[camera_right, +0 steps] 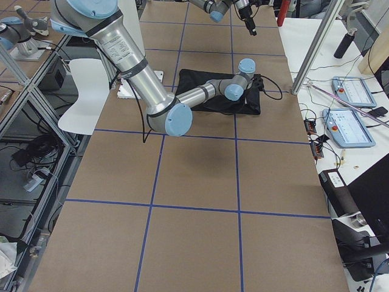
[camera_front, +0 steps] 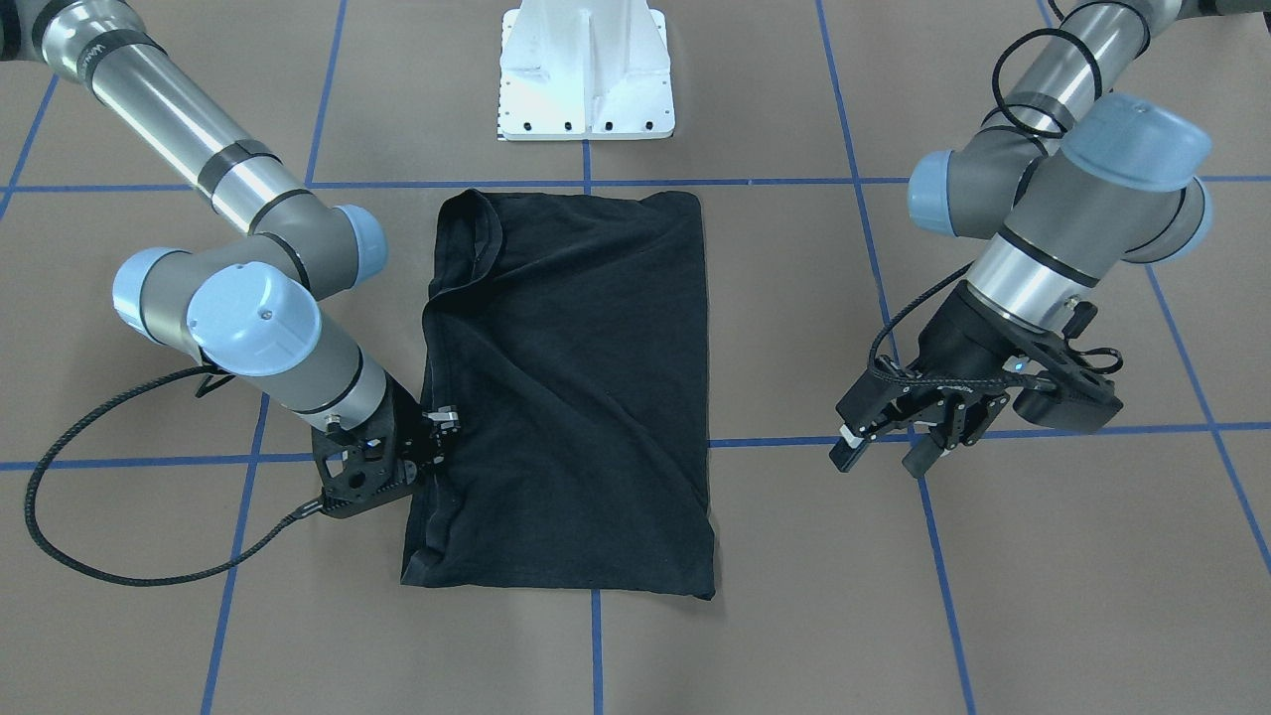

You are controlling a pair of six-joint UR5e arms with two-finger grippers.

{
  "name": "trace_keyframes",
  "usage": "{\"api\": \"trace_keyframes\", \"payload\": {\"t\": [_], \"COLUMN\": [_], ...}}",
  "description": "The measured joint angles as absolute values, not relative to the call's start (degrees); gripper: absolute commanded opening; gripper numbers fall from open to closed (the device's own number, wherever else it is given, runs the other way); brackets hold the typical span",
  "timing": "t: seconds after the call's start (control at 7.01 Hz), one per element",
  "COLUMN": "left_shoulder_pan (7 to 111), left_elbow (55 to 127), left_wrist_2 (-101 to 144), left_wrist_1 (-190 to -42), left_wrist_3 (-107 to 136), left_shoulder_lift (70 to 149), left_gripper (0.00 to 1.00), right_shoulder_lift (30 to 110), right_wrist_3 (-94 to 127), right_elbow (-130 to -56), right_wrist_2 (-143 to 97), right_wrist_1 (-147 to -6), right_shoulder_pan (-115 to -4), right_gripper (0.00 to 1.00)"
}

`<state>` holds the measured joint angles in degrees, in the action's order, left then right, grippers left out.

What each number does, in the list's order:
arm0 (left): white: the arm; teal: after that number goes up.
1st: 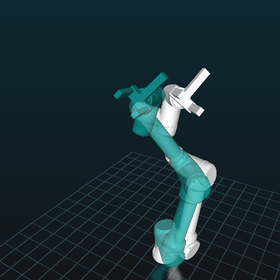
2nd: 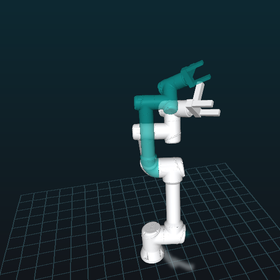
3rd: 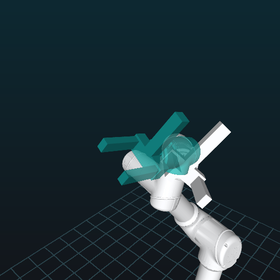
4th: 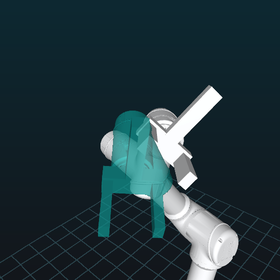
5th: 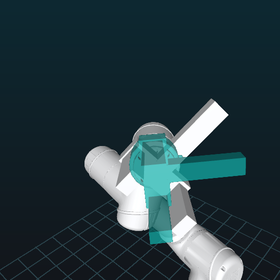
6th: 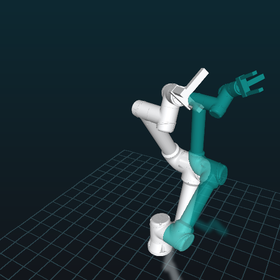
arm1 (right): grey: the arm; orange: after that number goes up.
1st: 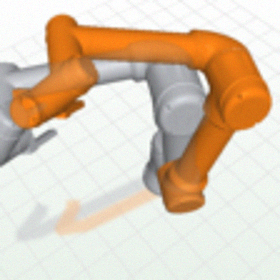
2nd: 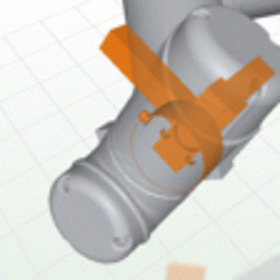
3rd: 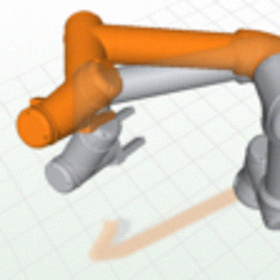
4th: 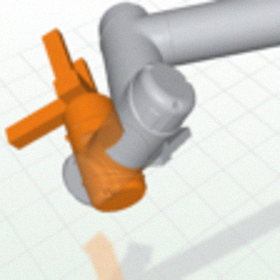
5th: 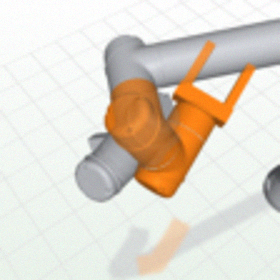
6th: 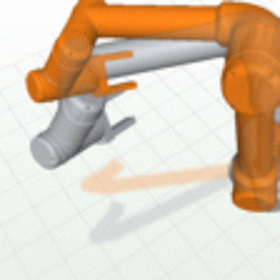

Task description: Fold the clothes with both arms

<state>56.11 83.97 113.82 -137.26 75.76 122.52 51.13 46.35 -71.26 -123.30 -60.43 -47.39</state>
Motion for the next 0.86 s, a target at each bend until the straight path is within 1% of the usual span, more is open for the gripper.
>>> {"api": "trace_keyframes", "payload": {"t": [0.29,0.43,0.57,0.86], "left_shoulder_pan": [56.08,56.05,56.03,56.06], "left_elbow": [83.91,83.88,83.86,83.85], "left_wrist_2": [113.82,113.80,113.78,113.94], "left_wrist_1": [-137.25,-137.24,-137.26,-137.23], "left_wrist_3": [75.76,75.76,75.76,75.76], "left_shoulder_lift": [122.52,122.47,122.40,122.26], "left_gripper": [1.00,0.99,0.99,1.00], "right_shoulder_lift": [56.89,58.19,58.45,57.00], "right_wrist_3": [46.30,46.38,46.52,48.04], "right_elbow": [-76.85,-78.32,-78.72,-78.72], "right_wrist_2": [-124.52,-125.65,-126.44,-128.31], "right_wrist_1": [-60.52,-60.81,-61.02,-61.34], "right_shoulder_pan": [-47.78,-48.25,-48.85,-50.01], "right_gripper": [0.00,0.57,1.00,1.00]}}
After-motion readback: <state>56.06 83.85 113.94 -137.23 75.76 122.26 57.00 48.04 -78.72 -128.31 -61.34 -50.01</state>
